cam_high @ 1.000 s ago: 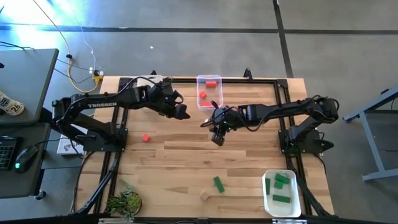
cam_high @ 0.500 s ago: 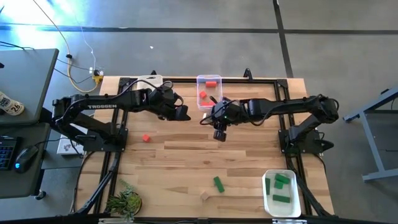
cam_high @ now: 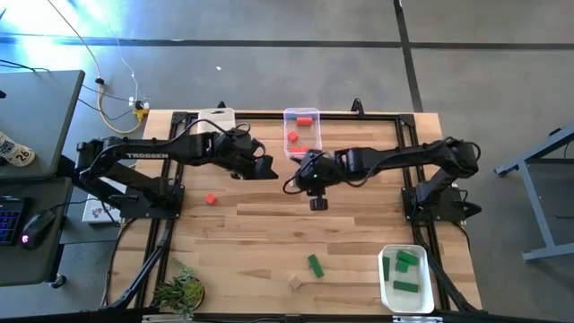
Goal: Sort & place blocks by color
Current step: Put the brown block into the top white bin
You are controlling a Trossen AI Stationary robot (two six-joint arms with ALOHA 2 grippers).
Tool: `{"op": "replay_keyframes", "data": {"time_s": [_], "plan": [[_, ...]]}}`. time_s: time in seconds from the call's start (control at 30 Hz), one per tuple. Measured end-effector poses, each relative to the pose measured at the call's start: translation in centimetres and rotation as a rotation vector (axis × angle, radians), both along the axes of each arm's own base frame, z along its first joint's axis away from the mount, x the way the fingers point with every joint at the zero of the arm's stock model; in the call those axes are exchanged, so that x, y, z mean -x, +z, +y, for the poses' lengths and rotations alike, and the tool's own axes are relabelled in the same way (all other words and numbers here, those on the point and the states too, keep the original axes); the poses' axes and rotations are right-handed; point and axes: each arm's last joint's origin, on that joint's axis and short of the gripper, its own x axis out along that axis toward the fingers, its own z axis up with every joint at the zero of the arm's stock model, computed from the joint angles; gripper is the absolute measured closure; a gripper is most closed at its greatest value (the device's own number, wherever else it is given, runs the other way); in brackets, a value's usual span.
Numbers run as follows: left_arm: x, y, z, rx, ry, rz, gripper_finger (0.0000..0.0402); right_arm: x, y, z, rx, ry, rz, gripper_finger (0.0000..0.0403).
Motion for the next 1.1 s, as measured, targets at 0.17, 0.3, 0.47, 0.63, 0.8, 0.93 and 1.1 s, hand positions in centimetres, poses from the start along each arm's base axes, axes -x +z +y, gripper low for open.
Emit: {"op": "replay_keyframes", "data": {"time_s": [0.17, 0.3, 0.47, 0.63, 0.8, 0.93, 1.1], "plan": [[-1.2, -1.1, 0.0, 0.007, -0.010, 0.018, 0.0197, -1.0, -0.8, 0.8, 0.019, 0.053, -0.022, 0.0302], [-2.1, -2.4, 0.2, 0.009, -0.015, 0.039, 0.0197, -1.5, -1.2, 1.0, 0.033, 0.061, -0.039, 0.0302], [-3.2, -2.9, 0.4, 0.001, -0.017, 0.003, 0.0197, -1.9, -1.9, 0.6, 0.034, 0.038, -0.020, 0.0302], [-3.6, -3.6, 0.5, 0.009, -0.016, 0.022, 0.0197, -2.1, -2.4, 0.3, 0.042, 0.011, -0.008, 0.0302], [-3.8, -4.0, 0.5, 0.013, -0.016, 0.035, 0.0197, -2.1, -2.4, 0.1, 0.058, -0.042, -0.012, 0.0302], [-4.0, -4.4, 0.7, 0.012, -0.010, 0.047, 0.0197, -2.1, -2.4, -0.1, 0.062, -0.053, -0.013, 0.0302], [-4.5, -5.2, 0.9, 0.006, -0.015, 0.057, 0.0197, -2.2, -2.1, -0.1, 0.050, -0.070, -0.018, 0.0302]]}}
